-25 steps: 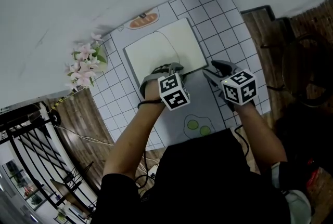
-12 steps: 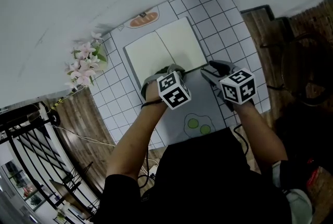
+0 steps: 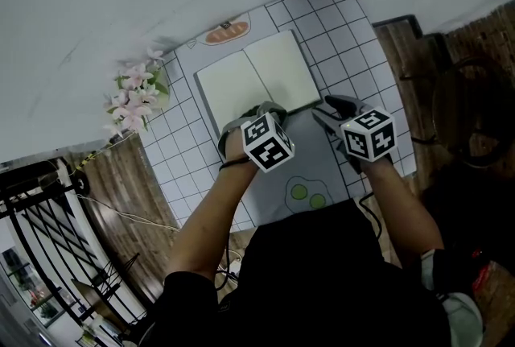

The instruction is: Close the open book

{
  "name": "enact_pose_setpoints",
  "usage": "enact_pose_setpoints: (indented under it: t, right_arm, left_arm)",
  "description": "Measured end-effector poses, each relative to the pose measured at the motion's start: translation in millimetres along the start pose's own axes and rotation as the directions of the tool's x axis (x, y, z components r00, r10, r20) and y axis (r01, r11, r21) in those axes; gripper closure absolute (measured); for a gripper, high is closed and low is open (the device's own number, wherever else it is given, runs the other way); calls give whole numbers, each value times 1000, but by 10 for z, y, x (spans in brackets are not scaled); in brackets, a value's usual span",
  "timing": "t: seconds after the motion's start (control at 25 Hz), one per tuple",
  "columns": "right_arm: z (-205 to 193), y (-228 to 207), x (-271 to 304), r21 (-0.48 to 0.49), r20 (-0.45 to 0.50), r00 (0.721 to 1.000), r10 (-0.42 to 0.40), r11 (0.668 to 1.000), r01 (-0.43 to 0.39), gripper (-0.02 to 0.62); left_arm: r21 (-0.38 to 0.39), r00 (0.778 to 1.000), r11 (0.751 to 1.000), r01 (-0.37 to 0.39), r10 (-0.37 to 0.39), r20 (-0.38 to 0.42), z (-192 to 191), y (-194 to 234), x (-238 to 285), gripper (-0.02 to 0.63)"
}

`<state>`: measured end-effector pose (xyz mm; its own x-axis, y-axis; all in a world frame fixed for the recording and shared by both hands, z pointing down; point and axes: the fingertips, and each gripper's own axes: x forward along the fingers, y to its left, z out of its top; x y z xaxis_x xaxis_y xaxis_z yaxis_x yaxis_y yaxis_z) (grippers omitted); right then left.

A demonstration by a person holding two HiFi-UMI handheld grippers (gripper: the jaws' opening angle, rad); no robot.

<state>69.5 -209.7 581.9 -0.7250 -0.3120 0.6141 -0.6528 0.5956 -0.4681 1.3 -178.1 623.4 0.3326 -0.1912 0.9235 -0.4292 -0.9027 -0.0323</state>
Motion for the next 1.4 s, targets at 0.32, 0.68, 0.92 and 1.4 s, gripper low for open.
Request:
enact_pose_setpoints:
  t: [0.32,0.68,0.92,1.4]
  right_arm:
    - [63,78,194,87,8,999,49,995,-50,403]
    - [248,263,453,237,41,990,134,961,-140,387]
    - [383,344,497,202,53,991,121,971,-130,478]
    - [526,799,374,104,51,976,211,971,-215,575]
  left_arm:
    - [-63,999,998,-21,24,35,-98,83,-144,596]
    - [-117,995,991,-67,74,60,-241,190,-312,598]
    - [-128,991,987,-97,107,76,-322,239,-389,598]
    - [-61,974,987,-149,157,161,171,211,-411,454]
